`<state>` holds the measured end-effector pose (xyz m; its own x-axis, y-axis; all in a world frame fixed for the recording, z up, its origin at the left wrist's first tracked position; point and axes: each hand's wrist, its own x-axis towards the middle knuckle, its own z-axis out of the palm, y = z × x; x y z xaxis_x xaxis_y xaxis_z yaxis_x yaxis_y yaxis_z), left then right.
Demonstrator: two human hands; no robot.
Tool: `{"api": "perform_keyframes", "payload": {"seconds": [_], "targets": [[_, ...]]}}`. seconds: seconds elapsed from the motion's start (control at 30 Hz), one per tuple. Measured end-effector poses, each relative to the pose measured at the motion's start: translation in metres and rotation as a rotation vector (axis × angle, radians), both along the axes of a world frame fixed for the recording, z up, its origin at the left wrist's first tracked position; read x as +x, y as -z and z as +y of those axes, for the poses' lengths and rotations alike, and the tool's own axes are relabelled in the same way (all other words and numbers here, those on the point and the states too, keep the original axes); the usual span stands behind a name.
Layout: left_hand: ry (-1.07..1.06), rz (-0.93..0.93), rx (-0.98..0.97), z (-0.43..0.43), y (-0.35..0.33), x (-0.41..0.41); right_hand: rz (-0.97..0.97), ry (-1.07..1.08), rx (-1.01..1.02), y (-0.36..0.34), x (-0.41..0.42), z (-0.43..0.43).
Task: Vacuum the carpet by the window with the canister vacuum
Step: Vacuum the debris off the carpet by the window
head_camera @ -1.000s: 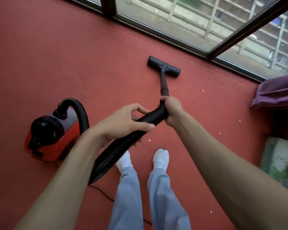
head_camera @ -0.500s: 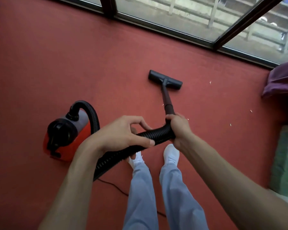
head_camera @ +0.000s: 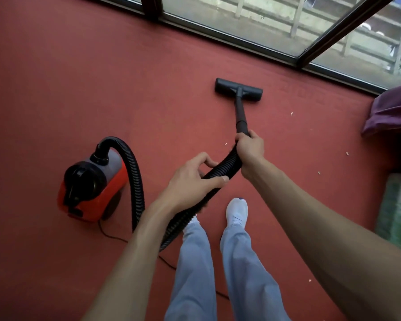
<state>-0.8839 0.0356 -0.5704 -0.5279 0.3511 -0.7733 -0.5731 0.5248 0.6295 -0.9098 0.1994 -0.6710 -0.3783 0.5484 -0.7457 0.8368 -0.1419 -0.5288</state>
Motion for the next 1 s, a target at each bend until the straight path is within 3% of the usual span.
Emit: {"api": "perform_keyframes", "payload": {"seconds": [0.17, 0.3, 0.43, 0.7, 0.83, 1.0], "targets": [[0.203, -0.22, 0.102, -0.036, -0.049, -0.025, -0.048, 0.163, -0.132, -0.055, 0.045, -0.025], [0.291, -0.29, 0.102, -0.056, -0.069, -0.04, -0.133, 0.294, -0.213, -0.078, 0.06, -0.042], [0.305, -0.292, 0.074, -0.07, -0.07, -0.046, -0.171, 0.321, -0.244, -0.08, 0.056, -0.063], [0.222, -0.08, -0.03, -0.04, -0.041, -0.017, -0.091, 0.249, -0.089, -0.048, 0.022, -0.047], [0.157, -0.173, 0.075, -0.046, -0.059, -0.021, -0.079, 0.283, -0.12, -0.073, 0.031, -0.04], [0.338, -0.217, 0.109, -0.062, -0.089, -0.043, -0.163, 0.379, -0.273, -0.107, 0.058, -0.05]]}}
